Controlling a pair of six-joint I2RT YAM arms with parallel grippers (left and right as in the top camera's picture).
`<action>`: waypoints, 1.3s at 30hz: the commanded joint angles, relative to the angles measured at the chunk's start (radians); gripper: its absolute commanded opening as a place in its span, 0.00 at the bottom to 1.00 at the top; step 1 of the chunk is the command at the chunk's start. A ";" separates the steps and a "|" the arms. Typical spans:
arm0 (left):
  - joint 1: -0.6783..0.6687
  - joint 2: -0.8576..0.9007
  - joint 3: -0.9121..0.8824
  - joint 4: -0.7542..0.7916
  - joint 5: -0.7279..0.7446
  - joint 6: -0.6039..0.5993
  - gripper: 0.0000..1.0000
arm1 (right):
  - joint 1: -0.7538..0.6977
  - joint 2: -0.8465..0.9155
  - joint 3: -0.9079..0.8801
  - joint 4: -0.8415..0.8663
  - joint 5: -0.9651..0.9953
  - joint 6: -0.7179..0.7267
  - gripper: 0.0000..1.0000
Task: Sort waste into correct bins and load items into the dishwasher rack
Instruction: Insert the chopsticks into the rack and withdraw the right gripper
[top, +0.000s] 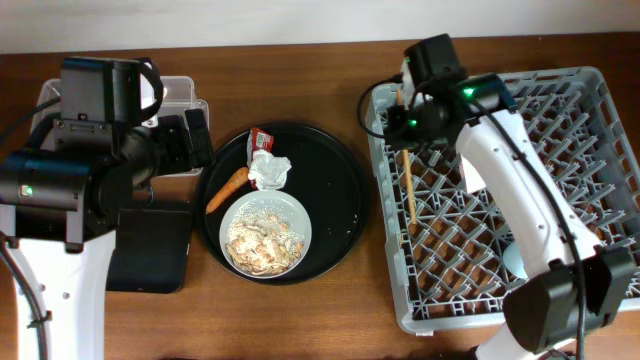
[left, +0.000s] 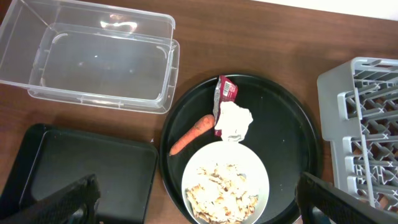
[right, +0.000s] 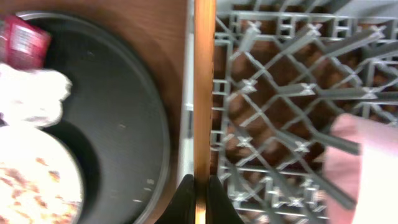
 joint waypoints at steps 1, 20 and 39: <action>0.000 0.000 0.003 0.001 -0.014 -0.009 0.99 | -0.029 0.069 -0.046 -0.013 -0.005 -0.159 0.04; 0.000 0.000 0.003 0.001 -0.015 -0.009 0.99 | 0.174 -0.518 -0.024 -0.170 -0.165 -0.056 0.98; 0.000 0.000 0.003 0.001 -0.014 -0.009 0.99 | -0.102 -1.473 -1.180 0.669 -0.137 -0.409 0.98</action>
